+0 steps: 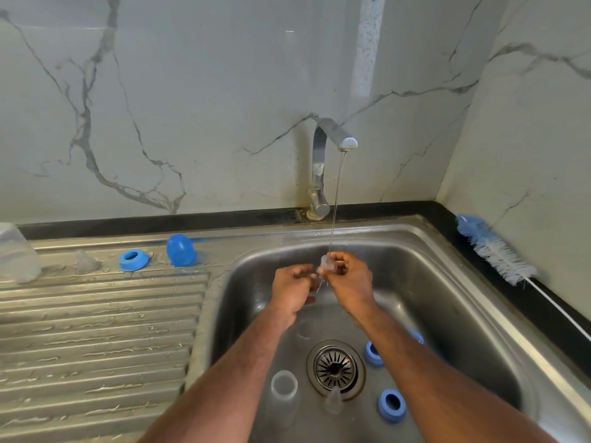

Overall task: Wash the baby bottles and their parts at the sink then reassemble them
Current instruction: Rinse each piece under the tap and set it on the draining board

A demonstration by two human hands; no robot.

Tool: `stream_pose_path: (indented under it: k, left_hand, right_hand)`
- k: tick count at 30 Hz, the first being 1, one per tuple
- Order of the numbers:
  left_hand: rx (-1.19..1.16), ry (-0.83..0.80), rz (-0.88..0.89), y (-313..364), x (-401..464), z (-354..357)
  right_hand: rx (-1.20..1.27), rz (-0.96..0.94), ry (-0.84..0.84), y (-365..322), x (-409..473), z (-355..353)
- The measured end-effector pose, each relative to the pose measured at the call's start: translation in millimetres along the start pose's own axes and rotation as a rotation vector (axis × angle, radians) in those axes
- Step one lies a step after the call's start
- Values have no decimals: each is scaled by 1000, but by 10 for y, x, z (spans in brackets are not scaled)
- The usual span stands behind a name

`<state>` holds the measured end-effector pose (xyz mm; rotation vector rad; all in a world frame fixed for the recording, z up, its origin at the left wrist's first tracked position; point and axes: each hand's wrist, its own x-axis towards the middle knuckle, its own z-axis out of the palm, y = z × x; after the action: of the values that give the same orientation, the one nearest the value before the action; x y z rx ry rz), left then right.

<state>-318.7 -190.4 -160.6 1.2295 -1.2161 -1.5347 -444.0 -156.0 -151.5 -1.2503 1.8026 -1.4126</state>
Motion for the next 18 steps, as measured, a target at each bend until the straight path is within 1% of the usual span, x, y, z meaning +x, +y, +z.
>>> stream_pose_path:
  k: [1, 3, 4, 5, 6, 7, 8, 10, 12, 15, 18]
  left_hand:
    - [67, 36, -3, -23, 27, -10]
    - [154, 77, 0, -44, 56, -25]
    - [180, 82, 0, -47, 59, -29]
    - [202, 84, -1, -50, 60, -31]
    - [224, 82, 1, -38, 50, -31]
    - [245, 75, 2, -26, 38, -31]
    - [260, 63, 0, -24, 28, -25]
    - [284, 43, -4, -52, 30, -11]
    - [297, 25, -18, -54, 13, -1]
    - [315, -30, -28, -72, 18, -9]
    - [309, -57, -29, -64, -11, -1]
  right_hand:
    - [-86, 0, -31, 12, 12, -34]
    - [-296, 28, -224, 46, -15, -79]
    - [-412, 32, -282, 67, -36, -82]
    - [-504, 14, -270, 77, -49, -87]
    - [-543, -10, -215, 81, -47, -99]
    - [-523, -29, -178, 87, -39, -101]
    - [-491, -33, -187, 88, -35, -104]
    - [-513, -12, -278, 81, -43, -93]
    - [-566, -16, -264, 96, -26, -99]
    - [-512, -5, -293, 105, -30, -88]
    - [-449, 9, -271, 100, -2, -87]
